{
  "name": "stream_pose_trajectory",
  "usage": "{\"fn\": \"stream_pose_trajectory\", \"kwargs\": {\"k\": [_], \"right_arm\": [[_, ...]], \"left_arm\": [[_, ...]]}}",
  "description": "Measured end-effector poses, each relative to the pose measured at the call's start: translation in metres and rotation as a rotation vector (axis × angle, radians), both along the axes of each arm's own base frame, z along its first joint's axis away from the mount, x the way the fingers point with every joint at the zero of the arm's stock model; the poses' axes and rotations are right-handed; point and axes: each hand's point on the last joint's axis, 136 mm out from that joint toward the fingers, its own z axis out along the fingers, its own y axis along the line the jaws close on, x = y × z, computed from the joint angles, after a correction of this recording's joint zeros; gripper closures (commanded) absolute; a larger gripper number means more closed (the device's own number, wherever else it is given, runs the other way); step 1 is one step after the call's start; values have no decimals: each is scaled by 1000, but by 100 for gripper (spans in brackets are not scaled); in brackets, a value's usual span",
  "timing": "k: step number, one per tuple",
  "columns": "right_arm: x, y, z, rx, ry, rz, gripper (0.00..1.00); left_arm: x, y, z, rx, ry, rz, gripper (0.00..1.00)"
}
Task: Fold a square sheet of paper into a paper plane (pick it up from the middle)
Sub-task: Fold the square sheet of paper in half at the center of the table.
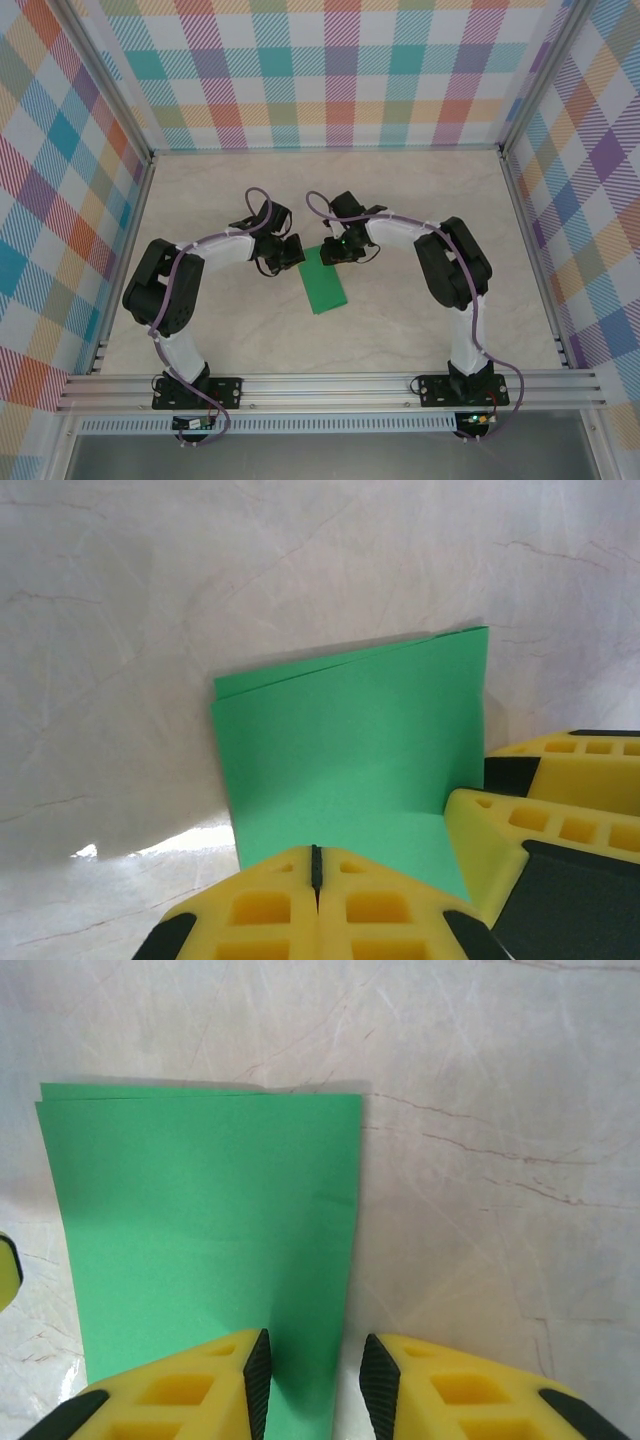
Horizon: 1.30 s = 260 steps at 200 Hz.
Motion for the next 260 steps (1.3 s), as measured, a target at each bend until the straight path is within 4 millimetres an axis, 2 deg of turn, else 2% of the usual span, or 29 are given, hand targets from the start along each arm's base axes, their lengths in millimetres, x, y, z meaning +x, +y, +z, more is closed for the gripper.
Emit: {"fn": "stream_pose_trajectory", "kwargs": {"k": [202, 260], "right_arm": [[1, 0, -1, -53, 33, -80, 63], [1, 0, -1, -54, 35, -82, 63]], "left_arm": [[5, -7, 5, -44, -25, -5, 100], [1, -10, -3, -54, 5, -14, 100]]}}
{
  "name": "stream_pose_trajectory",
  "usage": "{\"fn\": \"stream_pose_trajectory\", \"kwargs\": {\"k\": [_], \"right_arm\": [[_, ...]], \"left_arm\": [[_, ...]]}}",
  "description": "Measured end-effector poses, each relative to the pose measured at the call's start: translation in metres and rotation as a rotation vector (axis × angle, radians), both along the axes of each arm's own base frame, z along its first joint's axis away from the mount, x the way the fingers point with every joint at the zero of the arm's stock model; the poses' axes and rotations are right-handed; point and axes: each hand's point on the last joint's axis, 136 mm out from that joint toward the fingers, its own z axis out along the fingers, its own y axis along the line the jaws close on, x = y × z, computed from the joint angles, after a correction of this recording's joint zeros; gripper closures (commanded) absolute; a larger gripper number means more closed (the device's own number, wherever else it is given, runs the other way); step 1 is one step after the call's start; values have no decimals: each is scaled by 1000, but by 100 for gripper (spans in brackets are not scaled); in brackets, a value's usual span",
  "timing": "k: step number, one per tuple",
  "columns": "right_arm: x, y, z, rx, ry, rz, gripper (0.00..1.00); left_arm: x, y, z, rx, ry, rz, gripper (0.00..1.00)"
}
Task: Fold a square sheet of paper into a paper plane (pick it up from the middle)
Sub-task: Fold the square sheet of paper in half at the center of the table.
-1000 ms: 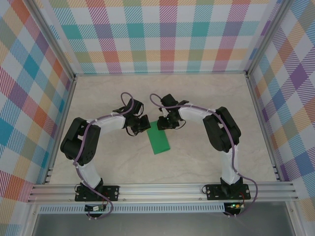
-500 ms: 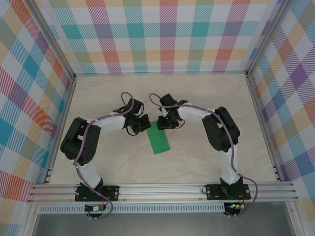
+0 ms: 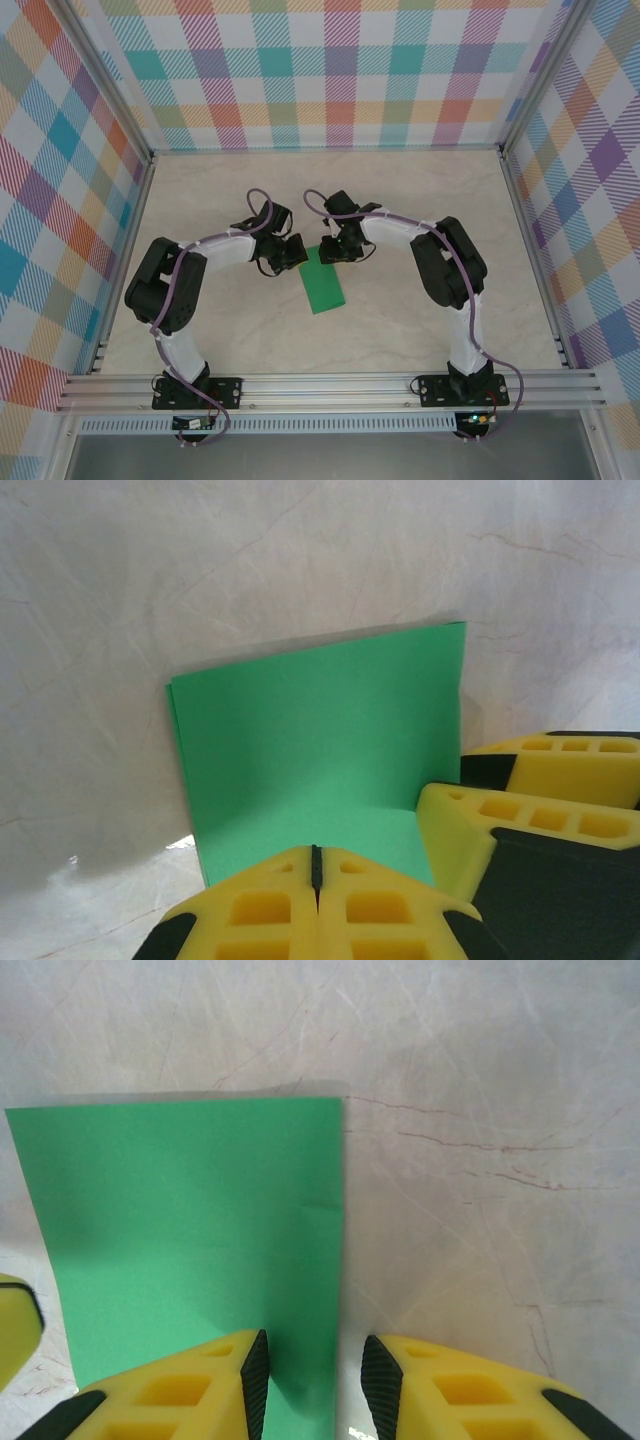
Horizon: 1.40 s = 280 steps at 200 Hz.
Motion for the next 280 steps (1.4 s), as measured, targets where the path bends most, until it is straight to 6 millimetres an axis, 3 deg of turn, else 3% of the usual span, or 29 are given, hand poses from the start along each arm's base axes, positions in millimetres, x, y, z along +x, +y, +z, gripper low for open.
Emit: {"fn": "stream_pose_trajectory", "kwargs": {"k": [51, 210, 280], "right_arm": [[0, 0, -1, -1, 1, 1, 63], [0, 0, -1, -6, -3, 21, 64], [0, 0, 0, -6, 3, 22, 60]], "left_arm": [[-6, 1, -14, 11, 41, -6, 100], [-8, 1, -19, 12, 51, -19, 100], [-9, 4, -20, 39, 50, -34, 100]]}}
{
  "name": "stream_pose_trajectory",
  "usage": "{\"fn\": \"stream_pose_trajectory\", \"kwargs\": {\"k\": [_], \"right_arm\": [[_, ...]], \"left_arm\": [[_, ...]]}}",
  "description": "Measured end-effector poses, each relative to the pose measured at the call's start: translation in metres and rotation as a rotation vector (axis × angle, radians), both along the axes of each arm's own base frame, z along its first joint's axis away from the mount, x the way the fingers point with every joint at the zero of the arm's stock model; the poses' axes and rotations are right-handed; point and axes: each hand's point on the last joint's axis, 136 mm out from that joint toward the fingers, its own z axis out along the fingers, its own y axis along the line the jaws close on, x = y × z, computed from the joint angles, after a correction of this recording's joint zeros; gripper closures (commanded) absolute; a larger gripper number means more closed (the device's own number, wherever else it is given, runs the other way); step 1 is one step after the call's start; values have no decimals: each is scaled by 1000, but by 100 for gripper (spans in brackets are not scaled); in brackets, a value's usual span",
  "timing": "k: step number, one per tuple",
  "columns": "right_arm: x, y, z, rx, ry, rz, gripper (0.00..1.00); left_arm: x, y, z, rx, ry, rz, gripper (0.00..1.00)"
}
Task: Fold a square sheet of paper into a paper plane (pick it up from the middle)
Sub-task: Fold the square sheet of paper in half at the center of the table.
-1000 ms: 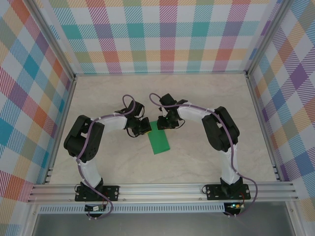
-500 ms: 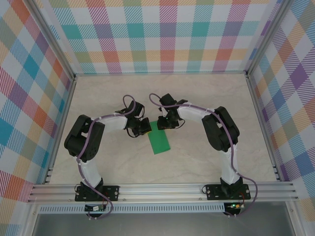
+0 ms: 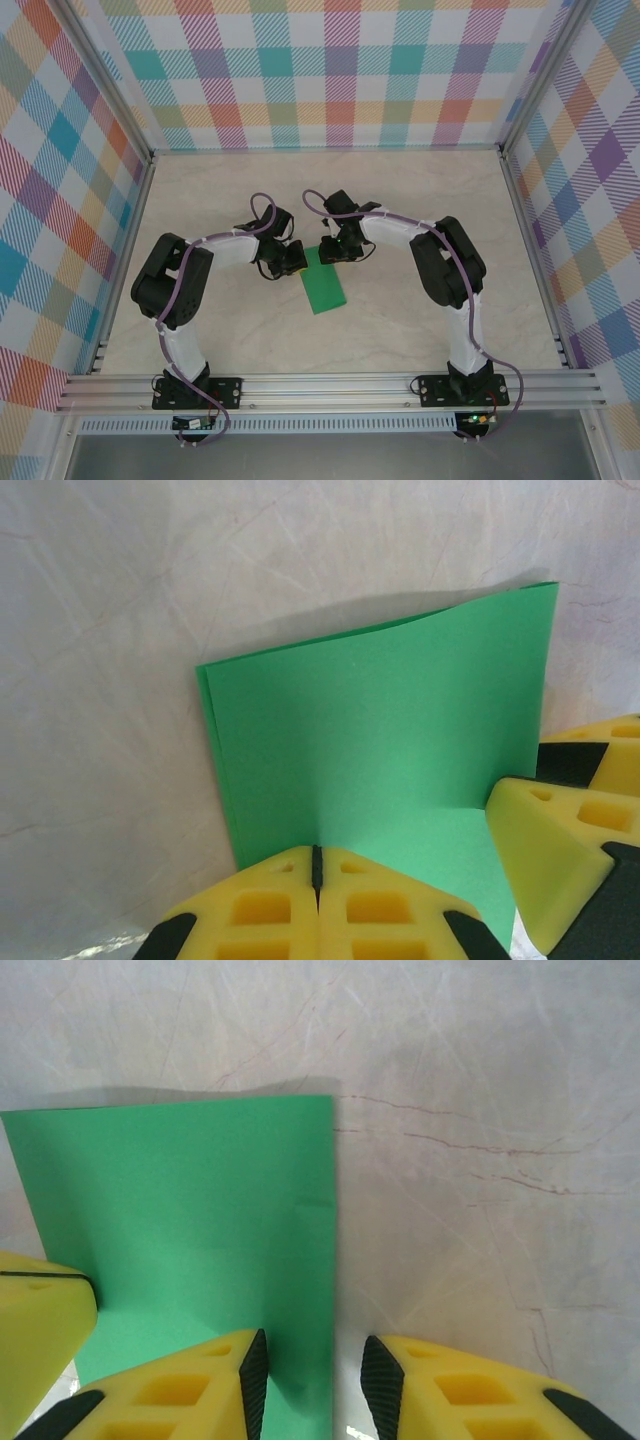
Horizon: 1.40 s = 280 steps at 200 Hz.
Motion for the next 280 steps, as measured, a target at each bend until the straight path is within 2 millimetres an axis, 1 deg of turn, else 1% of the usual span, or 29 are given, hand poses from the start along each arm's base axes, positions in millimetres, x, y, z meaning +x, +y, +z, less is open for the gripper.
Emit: {"fn": "stream_pose_trajectory", "kwargs": {"k": [46, 63, 79, 89, 100, 113, 122, 130, 144, 158, 175, 187, 207, 238, 258, 280], "right_arm": [[-3, 5, 10, 38, 3, -21, 51], [-8, 1, 14, 43, 14, -42, 50], [-12, -7, 29, 56, 11, -75, 50], [-12, -10, 45, 80, -9, -95, 51], [-11, -12, 65, 118, -33, -112, 56], [-10, -7, 87, 190, -49, -110, 67], [-8, -1, 96, 242, -44, -114, 76], [-7, 6, 98, 277, -29, -113, 82], [-9, 17, 90, 315, 14, -100, 89], [-13, 23, 70, 319, 77, -98, 94], [-18, 26, 46, 309, 151, -100, 96], [-22, 27, 35, 304, 186, -97, 97], [-23, 30, 28, 304, 216, -92, 98], [-21, 32, 23, 301, 221, -79, 99], [-22, 29, 16, 288, 230, -79, 100], [-26, 19, 5, 268, 238, -82, 100]], "left_arm": [[-1, 1, -2, 12, 3, -17, 100], [-2, 1, -2, 14, 2, -23, 100], [-2, 1, -3, 15, 2, -27, 100], [-2, 1, -3, 16, 1, -29, 100], [-2, 1, -3, 16, 0, -29, 100], [-2, 1, -3, 17, 1, -29, 100], [-2, 1, -3, 17, 1, -30, 100], [-2, 1, -4, 18, 2, -29, 100], [-2, 1, -4, 18, 2, -29, 100], [-2, 1, -4, 19, 1, -28, 100], [-2, 2, -4, 20, 2, -28, 100], [-2, 2, -5, 21, 3, -28, 100], [-2, 2, -5, 21, 6, -28, 100], [-2, 2, -5, 23, 7, -28, 100], [-2, 3, -6, 29, 11, -25, 100], [-2, 4, -6, 41, 19, -22, 100]]}}
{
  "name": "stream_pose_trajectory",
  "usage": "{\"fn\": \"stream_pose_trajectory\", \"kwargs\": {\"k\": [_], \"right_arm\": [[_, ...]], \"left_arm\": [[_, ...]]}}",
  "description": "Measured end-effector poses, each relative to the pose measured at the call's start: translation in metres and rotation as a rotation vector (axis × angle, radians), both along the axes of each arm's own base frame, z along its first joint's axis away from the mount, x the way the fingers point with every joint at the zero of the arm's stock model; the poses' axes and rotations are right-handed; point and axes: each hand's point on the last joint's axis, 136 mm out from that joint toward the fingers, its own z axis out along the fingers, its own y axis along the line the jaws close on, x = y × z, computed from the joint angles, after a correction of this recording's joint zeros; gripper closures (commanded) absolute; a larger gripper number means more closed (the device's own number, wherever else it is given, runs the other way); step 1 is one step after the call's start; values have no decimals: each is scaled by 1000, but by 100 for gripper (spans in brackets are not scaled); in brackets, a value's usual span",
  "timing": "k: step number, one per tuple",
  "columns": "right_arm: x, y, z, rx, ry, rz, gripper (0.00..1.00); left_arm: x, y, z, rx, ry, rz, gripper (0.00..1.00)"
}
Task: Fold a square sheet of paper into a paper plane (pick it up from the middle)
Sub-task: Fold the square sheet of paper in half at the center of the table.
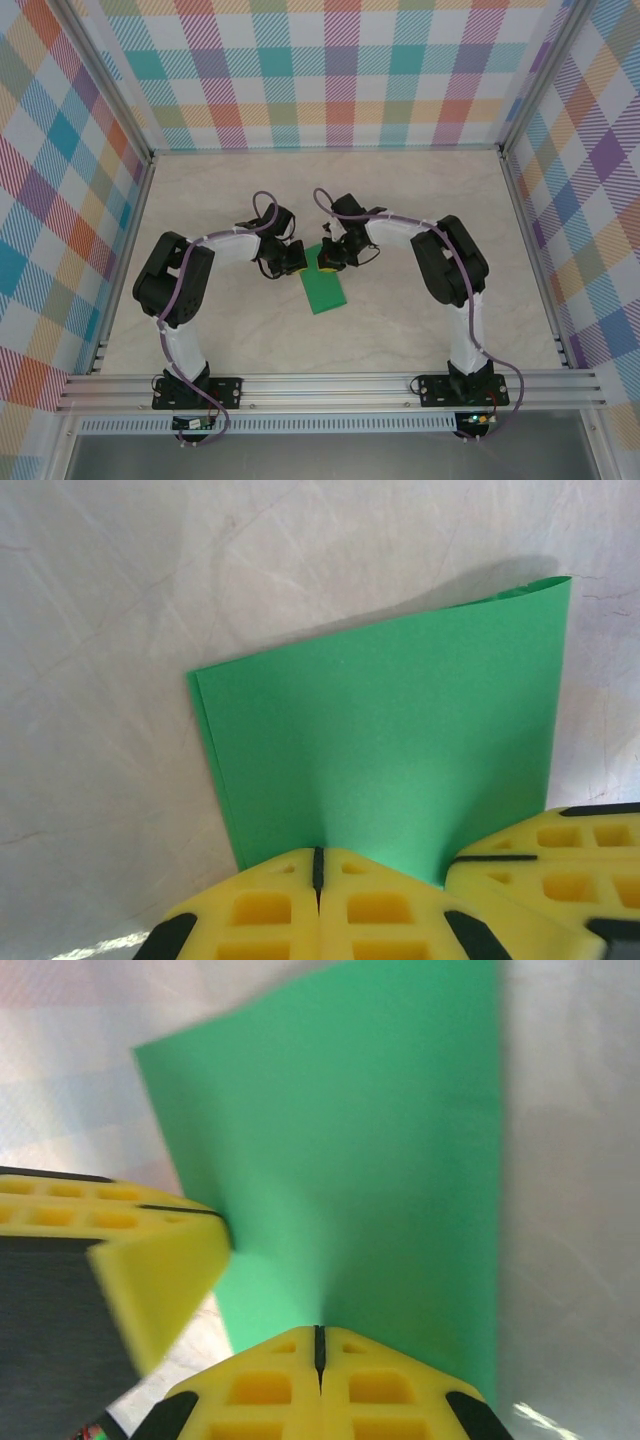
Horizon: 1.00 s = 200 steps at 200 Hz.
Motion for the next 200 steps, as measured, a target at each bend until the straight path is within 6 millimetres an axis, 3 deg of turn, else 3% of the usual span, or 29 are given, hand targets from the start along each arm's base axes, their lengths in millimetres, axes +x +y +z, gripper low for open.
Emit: {"fn": "stream_pose_trajectory", "kwargs": {"k": [52, 107, 127, 147, 172, 200], "right_arm": [[-1, -11, -5, 58, -20, 6, 100], [-3, -64, -2, 1, -36, -83, 99], [1, -69, 7, 3, -58, -104, 99], [8, -60, 25, 35, -97, -95, 99], [25, -23, 48, 112, -141, -51, 99], [32, 18, 41, 175, -139, 1, 100]], "left_arm": [[-1, 1, -3, 8, 4, 6, 100], [-2, 2, -4, 12, 8, 12, 100], [-2, 2, -4, 12, 8, 11, 100], [-2, 2, -4, 12, 8, 11, 100], [-2, 2, -4, 12, 8, 11, 100], [-3, 2, -4, 13, 8, 11, 100]]}}
